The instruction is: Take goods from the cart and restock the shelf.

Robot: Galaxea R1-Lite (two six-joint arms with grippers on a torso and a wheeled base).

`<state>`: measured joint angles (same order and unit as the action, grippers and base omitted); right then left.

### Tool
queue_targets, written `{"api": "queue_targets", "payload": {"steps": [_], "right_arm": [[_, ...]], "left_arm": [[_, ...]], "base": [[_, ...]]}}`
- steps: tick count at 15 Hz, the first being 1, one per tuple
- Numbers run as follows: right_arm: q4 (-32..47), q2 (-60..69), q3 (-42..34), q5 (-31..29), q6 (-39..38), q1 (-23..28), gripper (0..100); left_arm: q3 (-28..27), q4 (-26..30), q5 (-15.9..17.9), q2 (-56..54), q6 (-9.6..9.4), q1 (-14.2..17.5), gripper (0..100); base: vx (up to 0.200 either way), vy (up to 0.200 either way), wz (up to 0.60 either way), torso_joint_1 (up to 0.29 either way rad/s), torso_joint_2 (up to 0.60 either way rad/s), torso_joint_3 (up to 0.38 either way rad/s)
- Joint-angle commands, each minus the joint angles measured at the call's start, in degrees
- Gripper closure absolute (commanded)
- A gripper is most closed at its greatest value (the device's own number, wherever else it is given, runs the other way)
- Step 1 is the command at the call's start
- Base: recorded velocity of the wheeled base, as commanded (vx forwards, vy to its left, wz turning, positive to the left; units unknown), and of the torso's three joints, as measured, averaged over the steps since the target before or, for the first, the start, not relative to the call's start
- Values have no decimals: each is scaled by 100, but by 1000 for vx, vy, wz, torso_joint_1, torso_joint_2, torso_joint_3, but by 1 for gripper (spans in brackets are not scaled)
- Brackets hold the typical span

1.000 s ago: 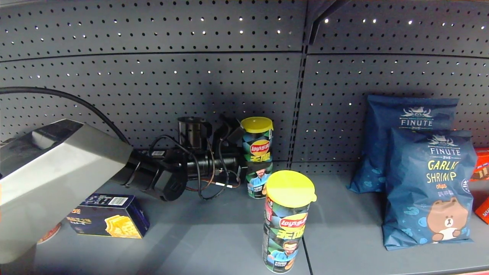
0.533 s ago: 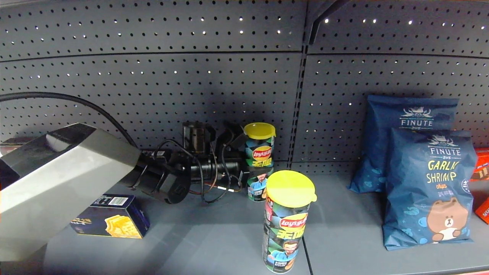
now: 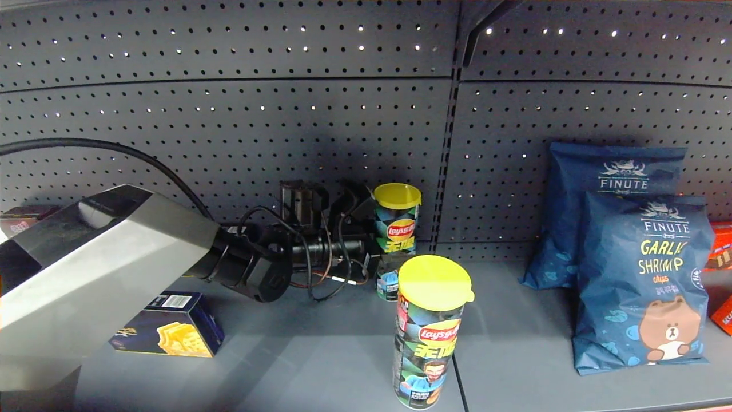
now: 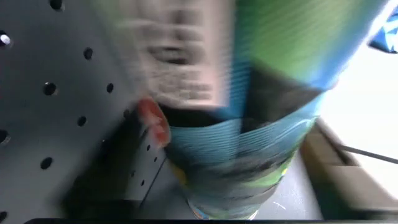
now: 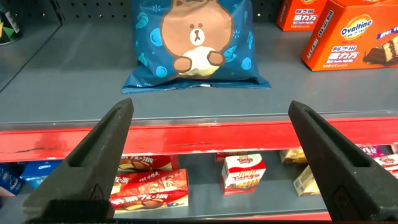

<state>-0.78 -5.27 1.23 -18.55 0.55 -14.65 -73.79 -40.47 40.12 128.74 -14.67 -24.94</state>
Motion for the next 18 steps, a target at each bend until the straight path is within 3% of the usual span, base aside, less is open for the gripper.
{"api": "queue_targets", "payload": {"steps": [1,5,11,16,18], "right_arm": [[-1,-9,0,1,-2,-2,0],[-1,-9,9,1,7,-2,0],[8,-9,9,1,7,-2,0],[8,-9,9,18,7,-2,0],[43,52,18,142,15,-293,0]], "left_arm": [[14,4,-13,-7,-1,-28,0],[154,-4,-22,-253,-1,16,0],[1095,-48,-22,-1282,-1,288,0],[2360,-57,-22,-2459,-10,745,0],[2879,-57,-118,-3022,-1,886,0]], "base": [[0,0,0,0,0,0],[0,0,0,0,0,0],[0,0,0,0,0,0],[0,0,0,0,0,0],[0,0,0,0,0,0]]}}
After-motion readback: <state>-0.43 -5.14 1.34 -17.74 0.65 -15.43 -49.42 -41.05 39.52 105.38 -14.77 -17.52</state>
